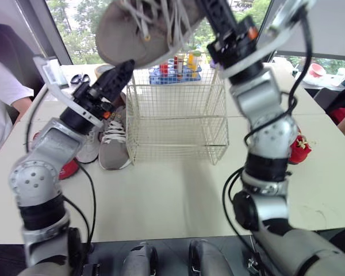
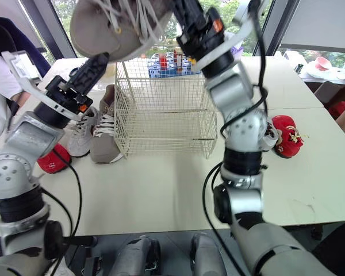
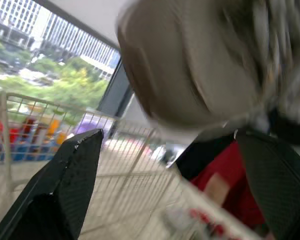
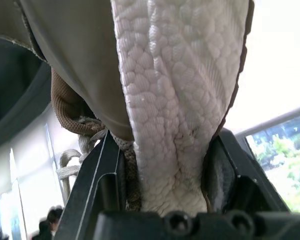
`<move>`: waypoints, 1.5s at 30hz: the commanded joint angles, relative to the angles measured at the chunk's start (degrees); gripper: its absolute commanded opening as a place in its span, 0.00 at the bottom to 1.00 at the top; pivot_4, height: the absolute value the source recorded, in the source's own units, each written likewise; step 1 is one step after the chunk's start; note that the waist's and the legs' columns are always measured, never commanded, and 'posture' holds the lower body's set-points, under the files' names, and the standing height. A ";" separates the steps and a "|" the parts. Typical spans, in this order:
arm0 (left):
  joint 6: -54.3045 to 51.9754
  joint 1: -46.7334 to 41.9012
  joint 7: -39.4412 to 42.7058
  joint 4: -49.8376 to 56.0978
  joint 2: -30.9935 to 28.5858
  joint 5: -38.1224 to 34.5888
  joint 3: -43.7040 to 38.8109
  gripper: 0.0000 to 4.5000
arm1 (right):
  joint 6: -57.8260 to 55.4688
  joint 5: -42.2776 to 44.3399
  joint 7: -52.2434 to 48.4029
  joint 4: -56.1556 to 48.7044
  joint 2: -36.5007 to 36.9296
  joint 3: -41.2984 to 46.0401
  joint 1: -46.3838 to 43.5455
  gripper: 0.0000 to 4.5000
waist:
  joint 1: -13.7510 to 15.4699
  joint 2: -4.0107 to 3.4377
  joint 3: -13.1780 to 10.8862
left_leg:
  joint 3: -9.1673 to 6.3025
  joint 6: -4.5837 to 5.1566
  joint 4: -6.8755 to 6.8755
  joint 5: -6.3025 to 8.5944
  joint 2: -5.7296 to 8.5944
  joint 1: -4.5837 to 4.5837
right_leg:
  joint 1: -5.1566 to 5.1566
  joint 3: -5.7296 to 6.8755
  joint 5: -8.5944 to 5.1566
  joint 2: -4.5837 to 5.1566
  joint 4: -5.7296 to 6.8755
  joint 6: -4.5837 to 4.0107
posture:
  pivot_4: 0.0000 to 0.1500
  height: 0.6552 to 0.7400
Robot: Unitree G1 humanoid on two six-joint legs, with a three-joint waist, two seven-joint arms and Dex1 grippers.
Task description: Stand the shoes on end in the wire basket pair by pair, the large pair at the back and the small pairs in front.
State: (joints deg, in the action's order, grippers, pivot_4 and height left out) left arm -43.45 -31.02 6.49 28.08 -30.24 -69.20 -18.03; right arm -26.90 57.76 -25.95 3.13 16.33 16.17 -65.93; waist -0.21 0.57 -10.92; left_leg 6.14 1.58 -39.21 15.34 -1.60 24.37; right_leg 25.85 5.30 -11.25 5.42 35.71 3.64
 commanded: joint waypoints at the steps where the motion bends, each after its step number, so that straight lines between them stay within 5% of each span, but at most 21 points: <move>1: 1.10 1.69 -2.51 4.99 -1.68 4.80 0.83 0.99 | 4.72 -4.10 -13.30 8.57 8.44 2.29 -5.83 0.36 | 0.08 -0.01 -0.01 | -0.04 0.06 -0.01 0.03 -0.01 -0.01 | -0.09 0.03 0.00 -0.02 -0.12 0.00 | 1.00 1.00; 9: 2.44 13.78 -9.81 15.16 -0.39 13.68 1.05 0.99 | 17.95 -23.21 -39.95 38.95 20.96 -5.88 -18.64 0.36 | -0.98 -0.08 -0.03 | 0.17 0.12 0.18 0.08 -0.20 -0.07 | -0.05 -0.18 0.01 -0.25 -0.45 0.00 | 1.00 1.00; 15: 2.72 24.04 -7.05 19.44 0.95 10.14 1.23 0.99 | 23.01 -32.35 -49.70 56.12 21.80 -9.02 -26.49 0.36 | -0.51 -0.12 -0.07 | 0.17 0.01 0.17 0.02 -0.26 0.00 | 0.05 -0.19 0.04 -0.29 -0.45 -0.08 | 1.00 1.00; 22: 3.35 26.58 -4.80 19.21 0.47 9.60 1.81 0.99 | 25.45 -40.55 -54.58 66.88 19.25 -11.31 -28.88 0.36 | -0.52 -0.12 -0.07 | 0.17 0.00 0.11 0.03 -0.21 0.08 | 0.05 -0.17 0.05 -0.20 -0.50 -0.10 | 1.00 1.00; 32: 3.44 23.93 -4.97 16.17 0.12 11.91 1.61 0.99 | 29.42 -51.03 -44.58 73.47 15.95 -12.04 -26.30 0.36 | -0.36 -0.12 -0.07 | 0.16 -0.34 0.11 -0.17 -0.19 0.08 | 0.04 -0.16 0.06 -0.18 -0.47 -0.10 | 1.00 1.00; 38: 3.32 23.84 -5.16 15.99 -0.10 12.08 1.54 1.00 | 30.48 -53.01 -42.99 73.67 16.06 -10.39 -25.72 0.98 | -0.49 -0.12 -0.06 | 0.15 -0.35 0.09 -0.17 -0.17 0.07 | 0.01 -0.14 0.06 -0.16 -0.47 -0.10 | 1.00 1.00; 45: 2.97 23.24 -5.36 15.67 -0.02 12.37 2.14 1.00 | 30.92 -53.02 -44.49 73.00 18.40 -8.30 -26.44 0.98 | -0.53 -0.12 -0.07 | 0.16 -0.36 0.11 -0.18 -0.21 0.05 | 0.02 -0.14 0.06 -0.21 -0.45 -0.09 | 1.00 1.00</move>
State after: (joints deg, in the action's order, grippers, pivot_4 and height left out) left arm -40.95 -7.06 1.05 42.85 -29.82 -56.88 -15.94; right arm 2.28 4.03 -70.29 77.97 32.95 5.85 -90.01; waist -0.74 0.44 -10.99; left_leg 6.29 1.23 -39.10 15.16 -1.80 24.42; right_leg 25.87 5.16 -11.19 5.21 35.26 3.54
